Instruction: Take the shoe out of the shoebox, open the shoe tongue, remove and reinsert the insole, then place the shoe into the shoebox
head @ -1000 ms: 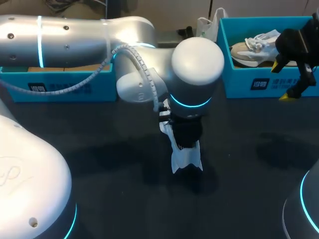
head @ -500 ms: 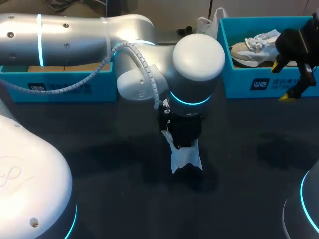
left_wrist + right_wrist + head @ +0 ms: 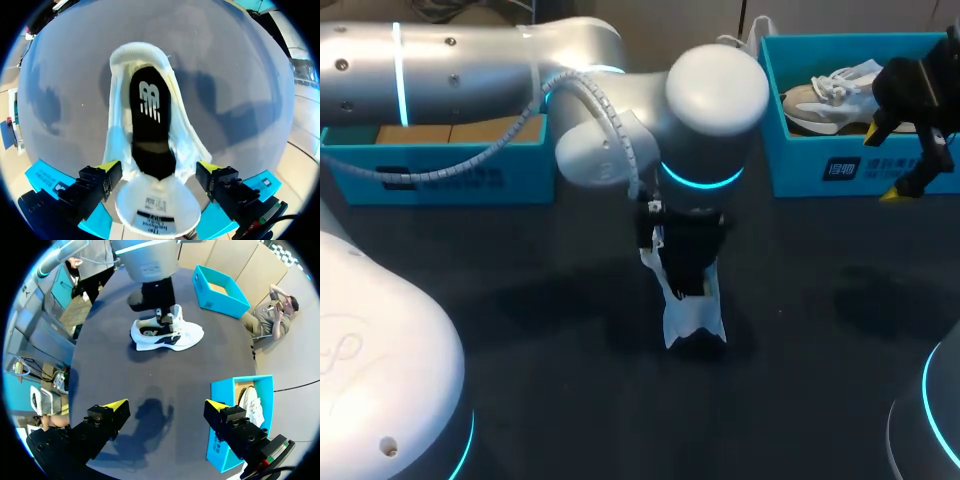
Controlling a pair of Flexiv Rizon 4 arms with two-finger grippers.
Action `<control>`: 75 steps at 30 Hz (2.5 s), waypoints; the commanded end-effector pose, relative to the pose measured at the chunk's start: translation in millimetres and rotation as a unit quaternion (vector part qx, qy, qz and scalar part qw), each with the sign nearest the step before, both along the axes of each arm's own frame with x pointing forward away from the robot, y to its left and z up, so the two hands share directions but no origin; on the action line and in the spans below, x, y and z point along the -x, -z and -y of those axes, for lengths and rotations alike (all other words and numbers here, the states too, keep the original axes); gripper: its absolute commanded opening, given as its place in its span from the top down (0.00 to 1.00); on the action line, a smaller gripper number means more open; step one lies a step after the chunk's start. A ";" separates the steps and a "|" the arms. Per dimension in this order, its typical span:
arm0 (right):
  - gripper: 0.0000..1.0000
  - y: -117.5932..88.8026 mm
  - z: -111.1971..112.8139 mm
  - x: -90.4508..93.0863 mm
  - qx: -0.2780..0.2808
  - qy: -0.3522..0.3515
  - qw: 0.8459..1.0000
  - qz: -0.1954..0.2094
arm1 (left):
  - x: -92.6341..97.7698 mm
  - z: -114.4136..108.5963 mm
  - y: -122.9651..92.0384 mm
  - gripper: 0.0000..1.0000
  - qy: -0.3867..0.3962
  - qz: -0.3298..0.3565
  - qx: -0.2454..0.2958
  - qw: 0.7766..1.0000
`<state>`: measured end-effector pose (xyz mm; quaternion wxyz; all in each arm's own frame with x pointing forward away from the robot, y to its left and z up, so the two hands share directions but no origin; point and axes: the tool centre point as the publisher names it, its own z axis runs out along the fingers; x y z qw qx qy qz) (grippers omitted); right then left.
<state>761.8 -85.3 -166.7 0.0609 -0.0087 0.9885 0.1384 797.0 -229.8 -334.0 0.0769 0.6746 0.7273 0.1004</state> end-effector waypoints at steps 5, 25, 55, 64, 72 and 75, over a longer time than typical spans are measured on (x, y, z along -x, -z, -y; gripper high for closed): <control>0.00 0.5 -0.8 -1.6 0.001 0.000 1.000 -0.001 | -11.3 -0.1 -7.6 0.00 0.028 -0.016 -0.003 0.999; 0.00 0.5 -0.8 -1.6 0.001 0.000 1.000 -0.001 | -57.5 -0.8 -35.5 0.00 0.047 -0.019 0.003 0.999; 0.00 0.5 -0.8 -1.6 0.001 0.000 1.000 -0.001 | -32.9 -4.6 -31.0 0.66 0.067 -0.063 0.001 0.996; 0.00 0.5 -0.8 -1.6 0.001 0.000 1.000 -0.001 | -18.1 -2.4 -25.3 0.76 0.050 -0.068 0.019 0.996; 0.00 0.5 -0.8 -1.6 0.001 0.000 1.000 -0.001 | -5.3 -2.0 -21.6 0.90 0.046 -0.069 0.020 0.996; 0.00 0.5 -0.8 -1.6 0.001 0.000 1.000 -0.001 | -3.0 -2.2 -21.9 0.91 0.046 -0.069 0.021 0.996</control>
